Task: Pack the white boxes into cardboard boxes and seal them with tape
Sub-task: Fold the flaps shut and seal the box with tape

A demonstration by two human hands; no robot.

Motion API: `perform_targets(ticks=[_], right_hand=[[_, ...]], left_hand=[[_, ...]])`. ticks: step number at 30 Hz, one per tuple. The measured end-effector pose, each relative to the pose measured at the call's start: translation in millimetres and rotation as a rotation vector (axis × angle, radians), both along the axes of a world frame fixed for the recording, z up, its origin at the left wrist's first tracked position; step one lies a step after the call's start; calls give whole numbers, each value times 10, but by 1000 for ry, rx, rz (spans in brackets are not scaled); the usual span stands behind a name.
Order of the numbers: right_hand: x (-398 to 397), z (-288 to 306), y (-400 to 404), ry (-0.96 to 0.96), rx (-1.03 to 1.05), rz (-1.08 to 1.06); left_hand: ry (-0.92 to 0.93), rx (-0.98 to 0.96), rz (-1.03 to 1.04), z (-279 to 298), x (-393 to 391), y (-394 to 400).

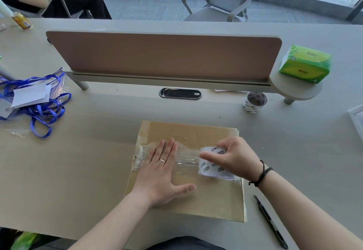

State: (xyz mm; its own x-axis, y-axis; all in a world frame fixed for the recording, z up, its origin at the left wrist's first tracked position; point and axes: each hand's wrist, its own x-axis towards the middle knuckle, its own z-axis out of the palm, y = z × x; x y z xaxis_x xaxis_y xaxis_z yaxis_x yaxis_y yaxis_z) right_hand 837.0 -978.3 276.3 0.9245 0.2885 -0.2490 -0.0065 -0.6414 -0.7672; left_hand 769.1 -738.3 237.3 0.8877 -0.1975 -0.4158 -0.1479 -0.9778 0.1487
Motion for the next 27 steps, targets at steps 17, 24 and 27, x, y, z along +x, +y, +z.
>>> perform_targets(ticks=[17, 24, 27], right_hand=[[-54, 54, -107, 62, 15, 4], [-43, 245, -98, -129, -431, 89], [3, 152, -216, -93, -223, 121]], left_hand=[[-7, 36, 19, 7, 0, -62], [9, 40, 18, 25, 0, -62], [21, 56, 11, 53, 1, -70]])
